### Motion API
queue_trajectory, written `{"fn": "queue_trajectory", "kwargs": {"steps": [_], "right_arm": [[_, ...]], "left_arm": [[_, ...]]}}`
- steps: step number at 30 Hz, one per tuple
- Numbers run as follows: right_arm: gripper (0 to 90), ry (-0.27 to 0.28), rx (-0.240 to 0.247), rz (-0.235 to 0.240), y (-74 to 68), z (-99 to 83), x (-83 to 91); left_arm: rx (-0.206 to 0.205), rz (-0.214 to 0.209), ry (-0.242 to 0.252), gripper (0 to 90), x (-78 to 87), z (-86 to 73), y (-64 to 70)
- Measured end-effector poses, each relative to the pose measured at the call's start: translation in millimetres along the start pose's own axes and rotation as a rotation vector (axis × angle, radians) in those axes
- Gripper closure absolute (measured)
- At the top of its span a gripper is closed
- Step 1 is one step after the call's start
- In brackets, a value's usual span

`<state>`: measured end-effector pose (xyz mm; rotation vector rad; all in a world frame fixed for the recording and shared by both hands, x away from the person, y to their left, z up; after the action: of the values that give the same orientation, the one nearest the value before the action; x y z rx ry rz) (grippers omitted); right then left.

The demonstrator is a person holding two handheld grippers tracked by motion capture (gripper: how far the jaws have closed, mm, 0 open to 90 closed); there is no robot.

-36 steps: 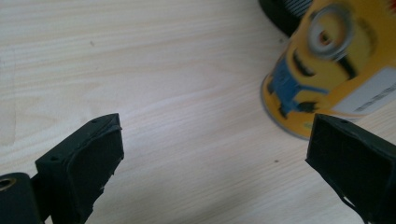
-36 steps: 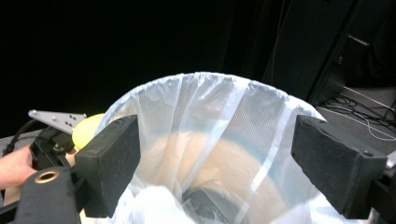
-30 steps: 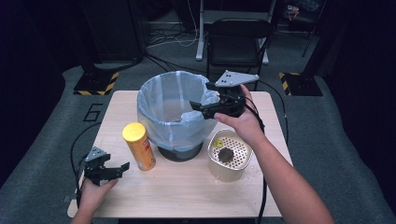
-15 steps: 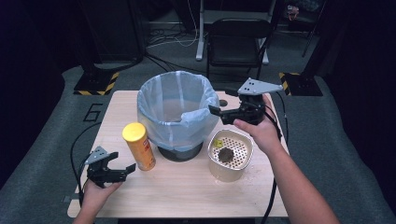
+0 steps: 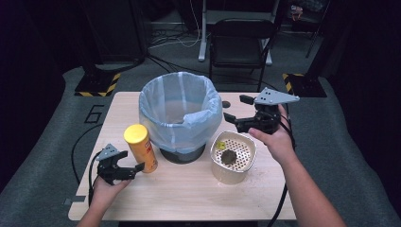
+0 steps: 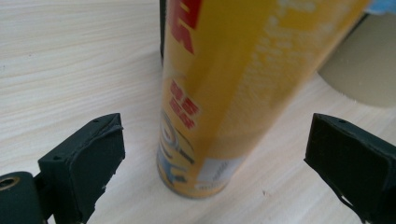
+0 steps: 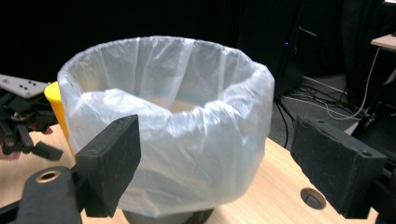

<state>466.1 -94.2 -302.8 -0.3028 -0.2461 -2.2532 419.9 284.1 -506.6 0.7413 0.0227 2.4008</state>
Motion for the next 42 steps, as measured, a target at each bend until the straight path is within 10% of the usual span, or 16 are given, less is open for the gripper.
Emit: {"fn": "queue_trajectory", "kwargs": {"steps": [16,22,42], "right_arm": [[15.9,-0.009,-0.031,-0.049,14.3,-33.3,23.8],[16.5,-0.036,-0.043,-0.086,18.2,-48.6,25.7],[18.0,-0.089,-0.099,-0.100,7.3,-88.2,20.0]], "left_arm": [[-0.044,0.042,0.036,5.7,-28.9,8.2,3.7],[-0.075,0.021,0.036,20.3,-29.0,5.9,4.3],[-0.176,0.080,0.041,24.0,-22.1,5.6,13.4]]}}
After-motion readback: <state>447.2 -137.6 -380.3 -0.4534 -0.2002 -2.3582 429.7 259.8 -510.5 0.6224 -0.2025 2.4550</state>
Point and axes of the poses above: each handheld gripper's, and its own axes: x roughly backward along the jaws, z roughly out of its top, y roughly to its right, the point moved 7 cm from there along -x, roughly forward along the jaws, and after that the axes turned 1 degree about -y, right-handed, at the moved point
